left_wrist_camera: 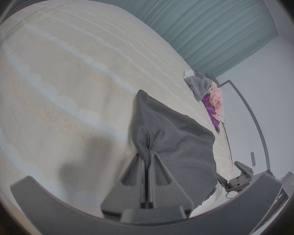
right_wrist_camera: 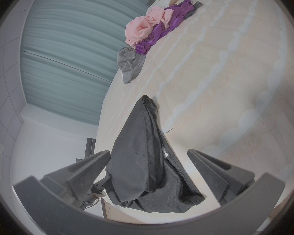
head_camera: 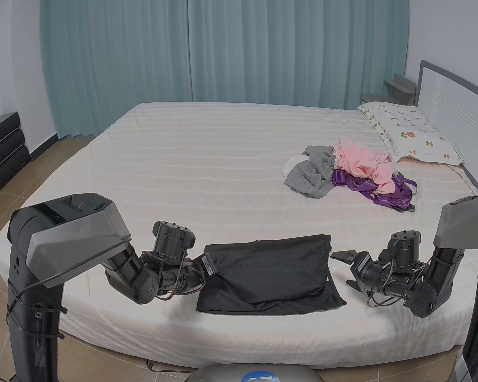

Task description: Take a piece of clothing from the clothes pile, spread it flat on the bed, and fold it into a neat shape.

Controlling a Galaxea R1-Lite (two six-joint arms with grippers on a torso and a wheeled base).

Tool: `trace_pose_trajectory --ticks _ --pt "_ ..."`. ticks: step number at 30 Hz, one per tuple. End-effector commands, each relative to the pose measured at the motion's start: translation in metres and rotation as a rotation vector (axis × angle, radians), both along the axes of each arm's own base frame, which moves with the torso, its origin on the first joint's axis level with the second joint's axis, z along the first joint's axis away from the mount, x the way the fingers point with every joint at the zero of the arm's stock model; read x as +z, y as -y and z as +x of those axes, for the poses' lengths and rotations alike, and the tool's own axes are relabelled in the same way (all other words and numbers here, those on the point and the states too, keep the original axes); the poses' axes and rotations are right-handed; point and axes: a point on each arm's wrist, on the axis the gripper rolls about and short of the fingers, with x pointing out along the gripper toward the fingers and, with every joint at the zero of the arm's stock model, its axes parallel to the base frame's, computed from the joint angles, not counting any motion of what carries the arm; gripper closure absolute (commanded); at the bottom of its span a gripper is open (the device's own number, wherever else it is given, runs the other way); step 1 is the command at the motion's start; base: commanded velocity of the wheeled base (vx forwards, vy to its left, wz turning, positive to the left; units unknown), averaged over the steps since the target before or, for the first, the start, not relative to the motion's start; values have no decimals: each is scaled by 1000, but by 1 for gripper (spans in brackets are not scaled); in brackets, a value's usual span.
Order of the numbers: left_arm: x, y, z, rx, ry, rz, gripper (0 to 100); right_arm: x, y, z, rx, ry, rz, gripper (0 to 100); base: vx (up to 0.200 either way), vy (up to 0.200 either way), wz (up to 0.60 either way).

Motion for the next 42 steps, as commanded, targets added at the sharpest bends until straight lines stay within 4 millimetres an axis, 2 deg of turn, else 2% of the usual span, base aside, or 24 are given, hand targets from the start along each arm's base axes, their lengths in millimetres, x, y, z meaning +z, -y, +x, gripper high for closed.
trace_pose_trajectory --ticks 1,15,42 --pt "-1 -1 -1 3 -4 3 100 -10 0 -1 1 -31 -8 0 0 0 0" --pt "2 -3 0 35 -16 -25 100 -10 0 -1 4 -32 -4 0 0 0 0" --pt "16 -14 4 74 6 -53 100 -9 0 0 -6 -37 14 0 0 200 0"
